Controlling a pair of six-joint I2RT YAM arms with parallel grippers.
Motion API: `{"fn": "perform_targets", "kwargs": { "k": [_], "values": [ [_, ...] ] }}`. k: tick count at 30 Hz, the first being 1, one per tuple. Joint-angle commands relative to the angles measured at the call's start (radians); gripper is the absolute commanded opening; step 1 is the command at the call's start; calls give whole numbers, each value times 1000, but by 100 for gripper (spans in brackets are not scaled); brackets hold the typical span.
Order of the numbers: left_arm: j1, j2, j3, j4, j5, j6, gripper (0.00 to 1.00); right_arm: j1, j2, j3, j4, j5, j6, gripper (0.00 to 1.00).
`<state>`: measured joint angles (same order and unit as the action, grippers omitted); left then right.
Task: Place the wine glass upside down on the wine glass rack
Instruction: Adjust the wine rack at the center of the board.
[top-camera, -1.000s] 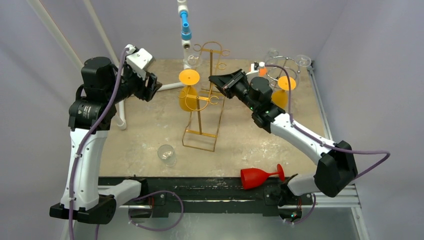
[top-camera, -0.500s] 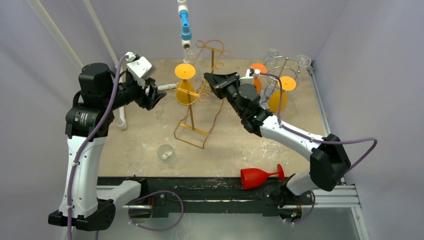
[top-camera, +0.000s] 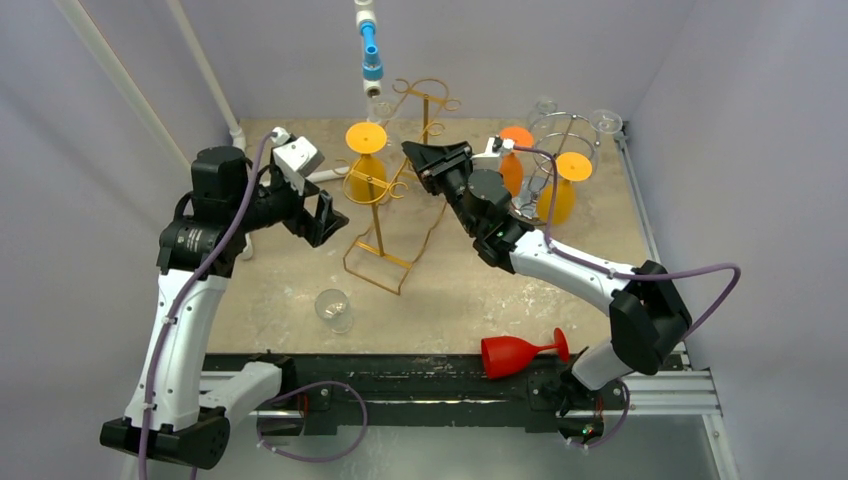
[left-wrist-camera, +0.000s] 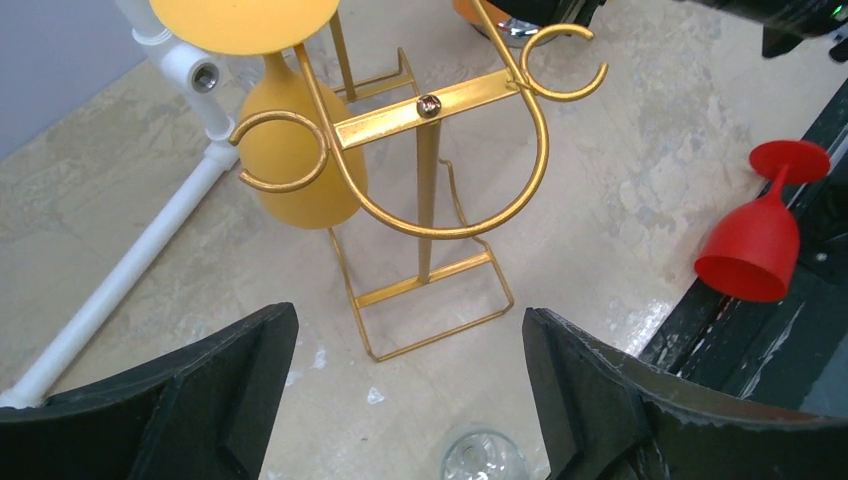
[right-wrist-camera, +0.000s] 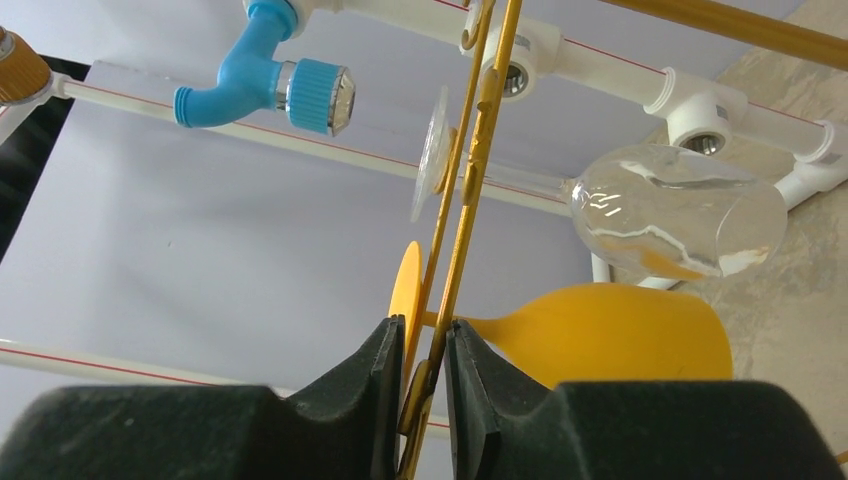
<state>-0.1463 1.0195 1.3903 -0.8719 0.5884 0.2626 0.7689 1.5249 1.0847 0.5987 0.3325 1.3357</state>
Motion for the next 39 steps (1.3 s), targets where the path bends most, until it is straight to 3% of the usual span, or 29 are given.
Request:
{"fn": "perform_targets", "kwargs": {
  "k": [1,6,8,9,10,18,22,27,30,35,39],
  "values": [
    [-3,-29,-30,153,54,-171,92,4,-12,10,64,43,-84,28],
    [-3,-61,-55,243,71,-245,94,3,-20,-3,74,-2,-86,45],
    [-3,-60,-49,232,66,-224,94,3,-33,-13,71,-12,-84,58],
    [-3,-58,-47,224,61,-212,94,2,-42,-16,62,-13,-85,94],
    [-3,-56,-48,214,56,-200,94,1,-50,-17,51,-12,-87,98],
    [-3,-47,-65,229,17,-178,92,-37,-146,-54,-16,-36,-124,99],
    [-3,-40,-68,240,-8,-187,90,-81,-207,-12,-182,-80,-193,99],
    [-3,-43,-65,226,-43,-152,86,-181,-211,167,-530,-240,-403,99],
    [-3,-47,-44,199,-40,-97,83,-247,-218,231,-652,-303,-523,99],
    [-3,-23,58,65,27,110,85,-328,-186,387,-778,-327,-678,98],
    [-4,-19,96,-10,72,260,89,-366,-30,635,-905,-414,-797,94]
  ]
}}
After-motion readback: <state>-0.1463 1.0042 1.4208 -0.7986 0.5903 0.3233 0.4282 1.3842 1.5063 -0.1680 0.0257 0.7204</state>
